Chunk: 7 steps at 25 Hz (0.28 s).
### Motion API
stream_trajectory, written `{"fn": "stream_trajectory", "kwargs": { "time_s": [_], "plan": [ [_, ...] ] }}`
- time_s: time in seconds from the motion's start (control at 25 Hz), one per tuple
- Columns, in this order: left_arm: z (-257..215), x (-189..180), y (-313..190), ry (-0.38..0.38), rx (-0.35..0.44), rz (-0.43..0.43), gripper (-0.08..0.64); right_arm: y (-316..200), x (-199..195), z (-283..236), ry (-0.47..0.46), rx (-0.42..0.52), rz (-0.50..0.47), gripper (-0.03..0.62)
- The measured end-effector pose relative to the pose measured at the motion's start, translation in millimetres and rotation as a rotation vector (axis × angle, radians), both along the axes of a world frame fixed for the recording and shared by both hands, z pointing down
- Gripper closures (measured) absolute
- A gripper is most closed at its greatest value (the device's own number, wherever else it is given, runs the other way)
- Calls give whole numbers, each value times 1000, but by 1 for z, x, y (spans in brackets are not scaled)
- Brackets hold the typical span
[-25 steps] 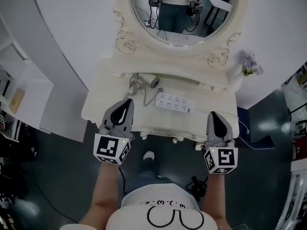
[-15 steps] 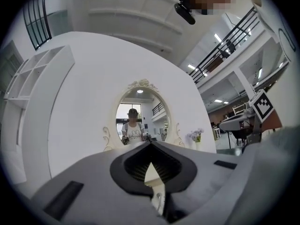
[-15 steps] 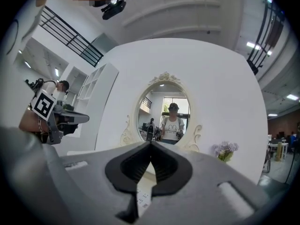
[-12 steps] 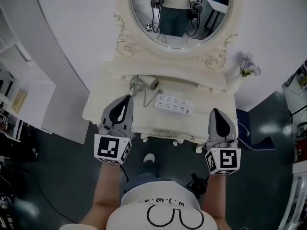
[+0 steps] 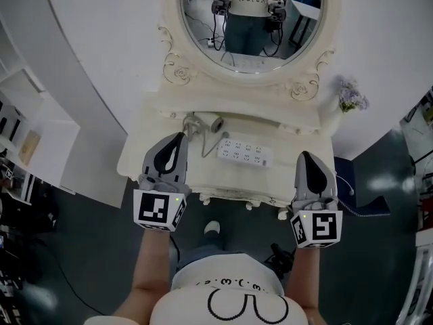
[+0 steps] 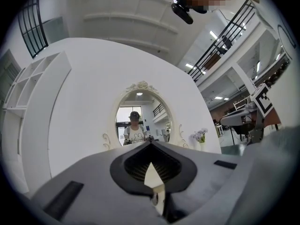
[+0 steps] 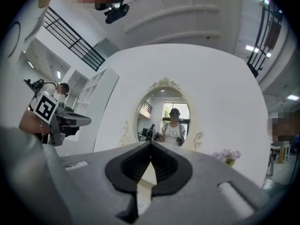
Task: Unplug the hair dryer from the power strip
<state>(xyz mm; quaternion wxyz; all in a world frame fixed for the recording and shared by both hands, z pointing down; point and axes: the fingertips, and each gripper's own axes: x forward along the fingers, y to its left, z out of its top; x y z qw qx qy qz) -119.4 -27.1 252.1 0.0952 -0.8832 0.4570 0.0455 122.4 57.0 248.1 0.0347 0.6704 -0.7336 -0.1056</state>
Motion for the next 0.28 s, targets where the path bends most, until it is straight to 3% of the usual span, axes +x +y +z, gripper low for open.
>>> {"fn": "stream_trajectory", "kwargs": {
  "time_s": [0.28],
  "plan": [
    [-1, 5, -10, -8, 0, 7, 561, -11, 1, -5, 6, 5, -5, 597]
  ]
}}
